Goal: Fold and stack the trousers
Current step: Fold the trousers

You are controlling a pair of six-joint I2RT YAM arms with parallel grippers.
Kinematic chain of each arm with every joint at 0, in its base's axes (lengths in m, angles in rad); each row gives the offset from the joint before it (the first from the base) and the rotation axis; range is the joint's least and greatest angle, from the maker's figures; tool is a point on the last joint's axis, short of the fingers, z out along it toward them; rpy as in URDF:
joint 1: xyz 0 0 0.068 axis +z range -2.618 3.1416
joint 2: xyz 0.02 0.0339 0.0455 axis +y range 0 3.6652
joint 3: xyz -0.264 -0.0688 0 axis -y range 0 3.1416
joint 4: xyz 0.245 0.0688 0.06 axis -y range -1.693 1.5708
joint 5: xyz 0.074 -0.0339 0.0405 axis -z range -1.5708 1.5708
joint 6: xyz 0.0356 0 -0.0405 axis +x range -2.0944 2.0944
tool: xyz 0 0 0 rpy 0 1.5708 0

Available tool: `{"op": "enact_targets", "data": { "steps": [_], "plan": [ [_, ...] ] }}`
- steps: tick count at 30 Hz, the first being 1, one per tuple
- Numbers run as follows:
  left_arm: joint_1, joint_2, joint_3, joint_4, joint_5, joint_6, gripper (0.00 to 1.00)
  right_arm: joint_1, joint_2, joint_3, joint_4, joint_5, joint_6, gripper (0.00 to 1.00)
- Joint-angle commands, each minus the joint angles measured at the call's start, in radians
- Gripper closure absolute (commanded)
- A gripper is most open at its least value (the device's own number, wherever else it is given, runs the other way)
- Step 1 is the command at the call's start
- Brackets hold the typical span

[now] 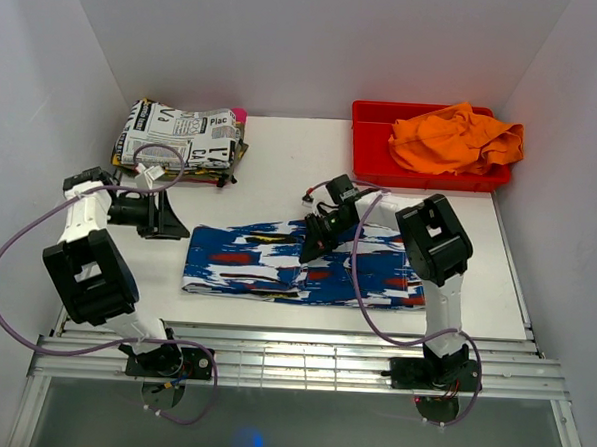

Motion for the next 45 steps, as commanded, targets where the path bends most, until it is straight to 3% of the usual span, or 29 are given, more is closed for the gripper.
{"op": "enact_targets", "data": {
  "steps": [1, 4, 8, 11, 16, 19, 24, 29, 33, 38, 42, 45],
  "plan": [
    [-0.042, 0.048, 0.01, -0.053, 0.119, 0.08, 0.46, -0.009, 0.028, 0.04, -0.022, 0.031, -0.047, 0.92],
    [-0.054, 0.151, 0.001, -0.032, 0.143, 0.055, 0.52, -0.009, 0.035, 0.029, -0.022, 0.042, -0.056, 0.92],
    [-0.105, 0.274, -0.033, 0.115, 0.177, -0.069, 0.57, -0.007, 0.038, 0.014, -0.027, 0.066, -0.073, 0.92],
    [-0.114, 0.337, -0.108, 0.34, 0.094, -0.274, 0.63, -0.009, 0.058, 0.027, -0.03, 0.082, -0.086, 0.92],
    [-0.112, 0.444, -0.049, 0.495, -0.036, -0.387, 0.66, -0.021, 0.114, 0.083, -0.065, 0.125, -0.134, 0.92],
    [-0.112, 0.482, 0.059, 0.469, -0.052, -0.345, 0.65, -0.036, 0.151, 0.116, -0.079, 0.135, -0.148, 0.92],
    [-0.109, 0.472, 0.222, 0.184, 0.02, -0.111, 0.54, -0.039, 0.148, 0.12, -0.081, 0.116, -0.148, 0.92],
    [-0.109, 0.375, 0.19, -0.117, 0.082, 0.166, 0.49, -0.039, 0.108, 0.089, -0.067, 0.108, -0.136, 0.85],
    [-0.108, 0.308, 0.057, -0.127, 0.053, 0.219, 0.5, -0.039, 0.098, 0.086, -0.067, 0.105, -0.134, 0.81],
    [-0.105, 0.373, -0.068, -0.105, -0.041, 0.3, 0.53, -0.038, 0.104, 0.061, -0.067, 0.112, -0.142, 0.81],
    [-0.09, 0.456, -0.157, 0.074, -0.144, 0.178, 0.55, -0.036, 0.096, 0.051, -0.067, 0.134, -0.149, 0.8],
    [-0.083, 0.505, -0.134, 0.139, -0.167, 0.11, 0.55, -0.036, 0.094, 0.051, -0.07, 0.14, -0.153, 0.8]
  ]
}}
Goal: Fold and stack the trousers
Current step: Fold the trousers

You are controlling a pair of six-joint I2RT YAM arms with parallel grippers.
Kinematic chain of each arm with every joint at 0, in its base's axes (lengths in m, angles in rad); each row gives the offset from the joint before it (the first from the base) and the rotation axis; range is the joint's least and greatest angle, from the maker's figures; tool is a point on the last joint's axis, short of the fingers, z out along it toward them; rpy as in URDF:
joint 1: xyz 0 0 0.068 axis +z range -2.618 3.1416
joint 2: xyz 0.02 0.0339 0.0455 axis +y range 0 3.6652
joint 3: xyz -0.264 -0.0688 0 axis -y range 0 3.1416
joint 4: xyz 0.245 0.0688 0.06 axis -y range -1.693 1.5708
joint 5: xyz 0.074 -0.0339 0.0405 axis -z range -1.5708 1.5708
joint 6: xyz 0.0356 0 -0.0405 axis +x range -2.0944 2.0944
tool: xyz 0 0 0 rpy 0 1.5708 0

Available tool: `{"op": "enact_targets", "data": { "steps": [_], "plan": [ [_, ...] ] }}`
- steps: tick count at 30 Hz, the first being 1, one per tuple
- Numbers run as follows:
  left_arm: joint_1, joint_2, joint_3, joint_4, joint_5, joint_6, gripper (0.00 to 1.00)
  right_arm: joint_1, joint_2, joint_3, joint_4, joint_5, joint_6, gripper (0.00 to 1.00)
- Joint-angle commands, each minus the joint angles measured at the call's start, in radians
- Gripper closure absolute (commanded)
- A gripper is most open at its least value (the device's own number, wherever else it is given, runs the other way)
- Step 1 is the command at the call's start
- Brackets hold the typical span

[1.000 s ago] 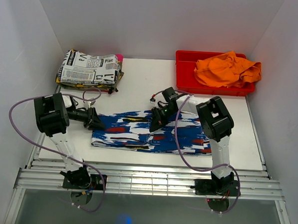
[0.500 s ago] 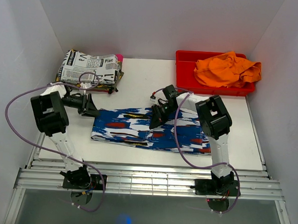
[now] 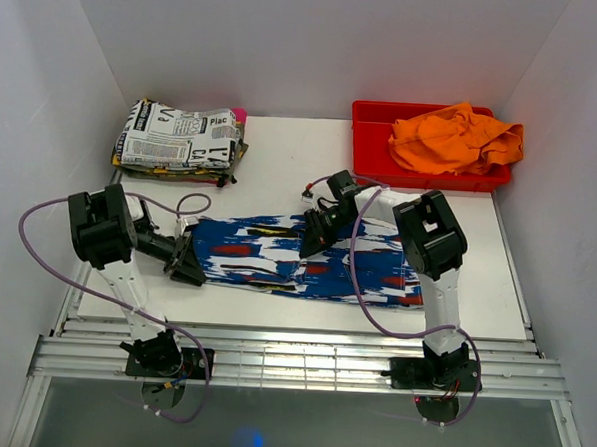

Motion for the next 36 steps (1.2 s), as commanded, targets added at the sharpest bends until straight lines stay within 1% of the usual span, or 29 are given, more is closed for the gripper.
{"op": "enact_targets", "data": {
  "steps": [1, 3, 4, 5, 6, 7, 9, 11, 13, 15, 16, 17, 18, 19, 21, 23, 24, 26, 29, 30, 32, 33, 34, 35, 36],
  "plan": [
    [0.014, 0.025, 0.036, 0.146, -0.07, -0.051, 0.55, -0.007, 0.008, -0.033, -0.027, 0.16, -0.064, 0.79],
    [0.018, 0.002, 0.099, 0.112, -0.034, -0.045, 0.53, -0.007, 0.006, -0.025, -0.031, 0.158, -0.067, 0.79],
    [0.018, -0.01, 0.128, 0.085, -0.012, -0.007, 0.51, -0.007, 0.005, -0.023, -0.034, 0.155, -0.067, 0.78],
    [0.018, -0.022, 0.162, 0.006, 0.012, 0.019, 0.5, -0.006, 0.005, -0.02, -0.034, 0.15, -0.067, 0.78],
    [0.018, -0.036, 0.237, -0.033, 0.06, 0.038, 0.49, -0.006, 0.003, -0.019, -0.035, 0.147, -0.068, 0.78],
    [0.018, -0.06, 0.277, -0.105, 0.086, 0.058, 0.49, -0.006, 0.002, -0.017, -0.038, 0.146, -0.068, 0.78],
    [0.018, -0.088, 0.376, -0.116, 0.144, 0.05, 0.48, -0.006, 0.0, -0.016, -0.04, 0.146, -0.071, 0.78],
    [0.017, -0.122, 0.423, -0.115, 0.178, 0.039, 0.46, -0.004, -0.001, -0.013, -0.044, 0.147, -0.073, 0.78],
    [0.014, -0.11, 0.472, -0.112, 0.226, 0.018, 0.46, -0.004, 0.0, -0.011, -0.046, 0.15, -0.079, 0.76],
    [0.014, -0.062, 0.484, -0.075, 0.279, -0.045, 0.46, -0.004, 0.002, -0.011, -0.049, 0.15, -0.082, 0.76],
    [0.014, -0.03, 0.478, -0.013, 0.295, -0.113, 0.46, -0.004, 0.003, -0.013, -0.05, 0.153, -0.085, 0.76],
    [0.012, -0.018, 0.471, 0.026, 0.31, -0.114, 0.46, -0.004, 0.003, -0.013, -0.051, 0.156, -0.087, 0.75],
    [0.014, -0.006, 0.46, 0.072, 0.324, -0.198, 0.46, -0.004, 0.003, -0.014, -0.051, 0.161, -0.088, 0.74],
    [0.006, 0.007, 0.43, 0.167, 0.327, -0.241, 0.46, -0.004, 0.003, -0.011, -0.054, 0.17, -0.099, 0.71],
    [-0.002, 0.051, 0.4, 0.233, 0.313, -0.292, 0.47, -0.006, 0.008, -0.005, -0.067, 0.193, -0.11, 0.69],
    [-0.012, 0.109, 0.388, 0.252, 0.299, -0.29, 0.47, -0.007, 0.011, 0.0, -0.075, 0.206, -0.113, 0.68],
    [-0.013, 0.126, 0.382, 0.266, 0.292, -0.307, 0.48, -0.007, 0.014, 0.0, -0.075, 0.209, -0.113, 0.65],
    [-0.013, 0.172, 0.379, 0.339, 0.24, -0.356, 0.49, -0.006, 0.014, -0.008, -0.074, 0.21, -0.113, 0.62],
    [-0.009, 0.197, 0.402, 0.445, 0.171, -0.465, 0.5, -0.006, 0.009, -0.013, -0.078, 0.245, -0.152, 0.52],
    [-0.006, 0.197, 0.412, 0.468, 0.163, -0.485, 0.5, -0.006, 0.002, -0.013, -0.09, 0.253, -0.159, 0.39],
    [0.003, 0.186, 0.457, 0.462, 0.172, -0.508, 0.49, -0.007, -0.015, -0.007, -0.103, 0.271, -0.169, 0.25],
    [0.007, 0.173, 0.47, 0.454, 0.174, -0.505, 0.48, -0.007, -0.042, 0.001, -0.109, 0.303, -0.182, 0.11],
    [0.018, 0.133, 0.481, 0.432, 0.174, -0.496, 0.46, -0.007, -0.059, 0.007, -0.122, 0.323, -0.188, 0.05],
    [0.026, 0.108, 0.503, 0.416, 0.16, -0.472, 0.42, -0.01, -0.075, 0.015, -0.132, 0.337, -0.197, 0.01],
    [0.036, 0.087, 0.515, 0.378, 0.151, -0.464, 0.39, -0.012, -0.111, 0.021, -0.139, 0.362, -0.22, 0.1]
  ]
}}
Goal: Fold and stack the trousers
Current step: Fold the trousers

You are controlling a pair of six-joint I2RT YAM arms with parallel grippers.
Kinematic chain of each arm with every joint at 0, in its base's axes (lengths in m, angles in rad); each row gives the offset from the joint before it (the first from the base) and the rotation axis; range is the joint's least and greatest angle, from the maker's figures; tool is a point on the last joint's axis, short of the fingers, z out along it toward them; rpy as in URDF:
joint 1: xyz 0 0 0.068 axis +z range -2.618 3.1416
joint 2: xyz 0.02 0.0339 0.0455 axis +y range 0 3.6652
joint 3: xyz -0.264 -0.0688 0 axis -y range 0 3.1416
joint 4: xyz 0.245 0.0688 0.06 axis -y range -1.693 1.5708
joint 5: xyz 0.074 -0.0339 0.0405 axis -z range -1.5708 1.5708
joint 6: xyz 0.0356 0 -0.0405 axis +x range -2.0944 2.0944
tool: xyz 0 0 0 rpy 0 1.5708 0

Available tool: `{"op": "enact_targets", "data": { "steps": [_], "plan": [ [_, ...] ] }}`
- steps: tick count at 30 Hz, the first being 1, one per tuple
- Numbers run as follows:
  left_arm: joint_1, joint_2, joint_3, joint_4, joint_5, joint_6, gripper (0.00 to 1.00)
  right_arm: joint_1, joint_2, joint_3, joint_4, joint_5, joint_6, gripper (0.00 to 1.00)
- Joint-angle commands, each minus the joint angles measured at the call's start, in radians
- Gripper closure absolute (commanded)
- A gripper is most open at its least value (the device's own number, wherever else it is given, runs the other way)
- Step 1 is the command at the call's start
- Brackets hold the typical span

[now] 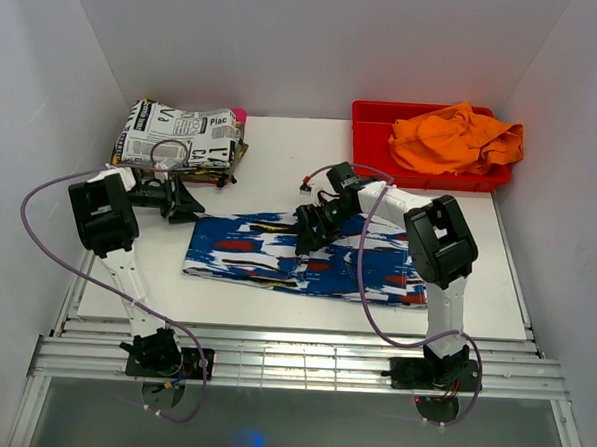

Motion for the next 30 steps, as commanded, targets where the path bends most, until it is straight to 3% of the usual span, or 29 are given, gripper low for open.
{"op": "enact_targets", "data": {
  "steps": [1, 6, 9, 10, 15, 20, 23, 26, 30],
  "plan": [
    [0.075, -0.132, 0.07, 0.043, -0.108, 0.037, 0.37, -0.045, -0.04, 0.0, -0.065, 0.315, -0.126, 0.1],
    [0.193, -0.135, 0.168, -0.242, -0.182, 0.323, 0.3, -0.088, -0.187, -0.038, -0.077, 0.369, -0.201, 0.1],
    [0.225, -0.221, 0.075, -0.287, -0.24, 0.436, 0.3, -0.119, -0.29, -0.04, -0.081, 0.391, -0.249, 0.1],
    [0.227, -0.251, -0.023, -0.257, -0.271, 0.447, 0.3, -0.128, -0.316, -0.041, -0.08, 0.392, -0.261, 0.1],
    [0.225, -0.361, -0.253, -0.137, -0.306, 0.419, 0.31, -0.238, -0.466, -0.121, -0.068, 0.334, -0.349, 0.1],
    [0.167, -0.384, -0.372, -0.034, -0.306, 0.318, 0.32, -0.479, -0.598, -0.147, -0.131, 0.216, -0.422, 0.1],
    [0.112, -0.384, -0.407, 0.015, -0.322, 0.292, 0.32, -0.585, -0.721, -0.195, -0.131, 0.291, -0.488, 0.1],
    [0.075, -0.367, -0.428, 0.065, -0.326, 0.254, 0.32, -0.617, -0.874, -0.283, -0.093, 0.49, -0.447, 0.1],
    [0.063, -0.325, -0.433, 0.15, -0.273, 0.183, 0.35, -0.665, -0.919, -0.339, -0.206, 0.489, -0.508, 0.1]
  ]
}}
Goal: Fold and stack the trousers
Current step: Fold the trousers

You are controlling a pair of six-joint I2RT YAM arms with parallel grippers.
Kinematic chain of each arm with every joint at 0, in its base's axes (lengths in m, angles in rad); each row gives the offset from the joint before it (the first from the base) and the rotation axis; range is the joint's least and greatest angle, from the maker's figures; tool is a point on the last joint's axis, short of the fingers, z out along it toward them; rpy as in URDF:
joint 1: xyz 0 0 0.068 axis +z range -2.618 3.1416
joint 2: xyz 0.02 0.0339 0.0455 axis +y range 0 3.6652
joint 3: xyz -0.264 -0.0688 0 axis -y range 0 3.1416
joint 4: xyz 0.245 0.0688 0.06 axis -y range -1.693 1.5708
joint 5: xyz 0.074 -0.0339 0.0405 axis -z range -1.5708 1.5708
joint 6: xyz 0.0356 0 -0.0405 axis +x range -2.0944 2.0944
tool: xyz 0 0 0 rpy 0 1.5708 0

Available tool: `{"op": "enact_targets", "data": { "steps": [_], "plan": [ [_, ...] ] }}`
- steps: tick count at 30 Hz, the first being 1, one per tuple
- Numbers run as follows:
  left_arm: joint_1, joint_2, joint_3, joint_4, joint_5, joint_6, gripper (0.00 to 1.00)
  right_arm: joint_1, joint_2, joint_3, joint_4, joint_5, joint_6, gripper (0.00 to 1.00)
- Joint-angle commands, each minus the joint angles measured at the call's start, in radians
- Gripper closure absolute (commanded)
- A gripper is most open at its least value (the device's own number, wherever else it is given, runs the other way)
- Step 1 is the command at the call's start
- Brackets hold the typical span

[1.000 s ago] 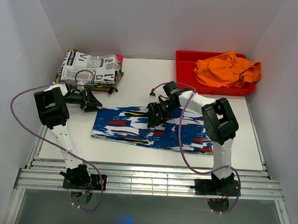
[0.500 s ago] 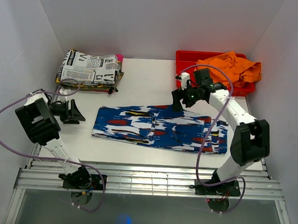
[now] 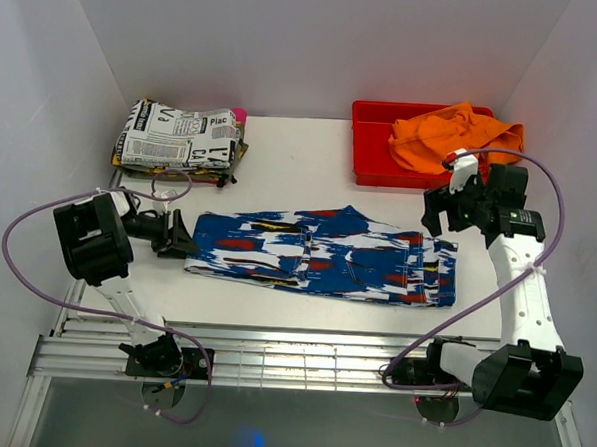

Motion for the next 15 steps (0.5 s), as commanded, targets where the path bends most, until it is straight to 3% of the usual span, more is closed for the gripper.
{"op": "enact_targets", "data": {
  "steps": [1, 7, 11, 14, 15],
  "plan": [
    [-0.006, 0.027, -0.013, 0.166, 0.009, -0.057, 0.36, -0.037, -0.006, -0.036, -0.105, 0.071, -0.082, 0.1],
    [-0.006, 0.05, 0.032, 0.194, 0.052, -0.12, 0.61, -0.225, 0.148, -0.047, -0.267, 0.093, -0.179, 0.08],
    [-0.004, 0.046, 0.056, 0.191, 0.101, -0.152, 0.75, -0.327, 0.295, -0.002, -0.332, 0.029, -0.224, 0.05],
    [-0.004, 0.05, 0.079, 0.174, 0.134, -0.169, 0.97, -0.37, 0.373, 0.013, -0.35, -0.006, -0.228, 0.04],
    [-0.003, 0.036, 0.087, 0.155, 0.137, -0.171, 1.0, -0.378, 0.392, 0.028, -0.358, -0.017, -0.227, 0.01]
  ]
}}
